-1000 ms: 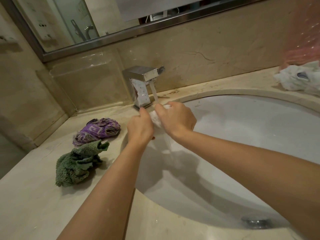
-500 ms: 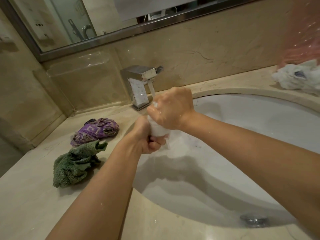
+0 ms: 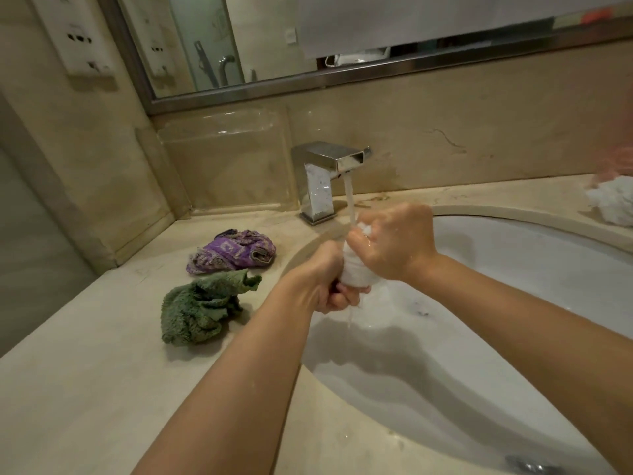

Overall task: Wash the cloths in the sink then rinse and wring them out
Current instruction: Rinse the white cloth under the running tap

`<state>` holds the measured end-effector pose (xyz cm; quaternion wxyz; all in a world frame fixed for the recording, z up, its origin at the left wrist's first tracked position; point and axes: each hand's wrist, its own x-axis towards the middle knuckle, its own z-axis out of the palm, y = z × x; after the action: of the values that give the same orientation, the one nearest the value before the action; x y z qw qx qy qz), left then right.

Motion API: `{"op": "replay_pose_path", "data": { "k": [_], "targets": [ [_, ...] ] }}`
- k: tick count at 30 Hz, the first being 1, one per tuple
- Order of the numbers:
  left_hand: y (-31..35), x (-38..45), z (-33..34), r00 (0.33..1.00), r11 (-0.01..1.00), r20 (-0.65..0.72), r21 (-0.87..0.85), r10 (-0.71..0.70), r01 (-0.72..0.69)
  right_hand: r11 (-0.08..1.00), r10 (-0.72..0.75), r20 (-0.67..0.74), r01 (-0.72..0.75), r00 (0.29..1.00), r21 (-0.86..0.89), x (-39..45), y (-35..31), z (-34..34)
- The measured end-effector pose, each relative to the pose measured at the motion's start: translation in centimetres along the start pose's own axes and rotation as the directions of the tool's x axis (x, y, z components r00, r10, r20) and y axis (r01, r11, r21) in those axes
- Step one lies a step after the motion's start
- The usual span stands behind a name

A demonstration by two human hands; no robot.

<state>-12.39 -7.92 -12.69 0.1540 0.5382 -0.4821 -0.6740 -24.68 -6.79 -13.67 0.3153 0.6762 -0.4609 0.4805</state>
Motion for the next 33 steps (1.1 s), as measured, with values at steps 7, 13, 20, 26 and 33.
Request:
{"op": "replay_pose_path", "data": {
  "k": [7,13,20,26,33],
  "targets": [
    [0.1,0.8,0.1,0.95,0.933,-0.241,-0.249,0.2,-0.259,0.857,0.446,0.434,-0.514,0.783,0.047,1.9,-0.1,0.1],
    [0.5,1.4,-0.7,0.929,0.731,-0.344,-0.597,0.14,-0.331,0.042,0.654,0.655,-0.882,0.379,0.469,7.1,2.1,3.1],
    [0.7,1.4,-0.5,0.928,0.676,-0.353,-0.655,0.122,-0.338,0.056,0.667,0.636,-0.877,0.389,0.477,8.7,3.3,3.8],
    [1.1,0.9,0.3,0.886,0.807,-0.408,-0.433,0.221,-0.401,0.047,0.62,0.657,-0.856,0.429,0.515,7.2,1.9,1.0],
    [-0.4,0.4,2.3,0.38,0.555,-0.432,0.42,0.818,-0.718,-0.173,0.404,0.894,-0.976,-0.194,-0.133,2.0,0.4,-5.2]
  ]
}}
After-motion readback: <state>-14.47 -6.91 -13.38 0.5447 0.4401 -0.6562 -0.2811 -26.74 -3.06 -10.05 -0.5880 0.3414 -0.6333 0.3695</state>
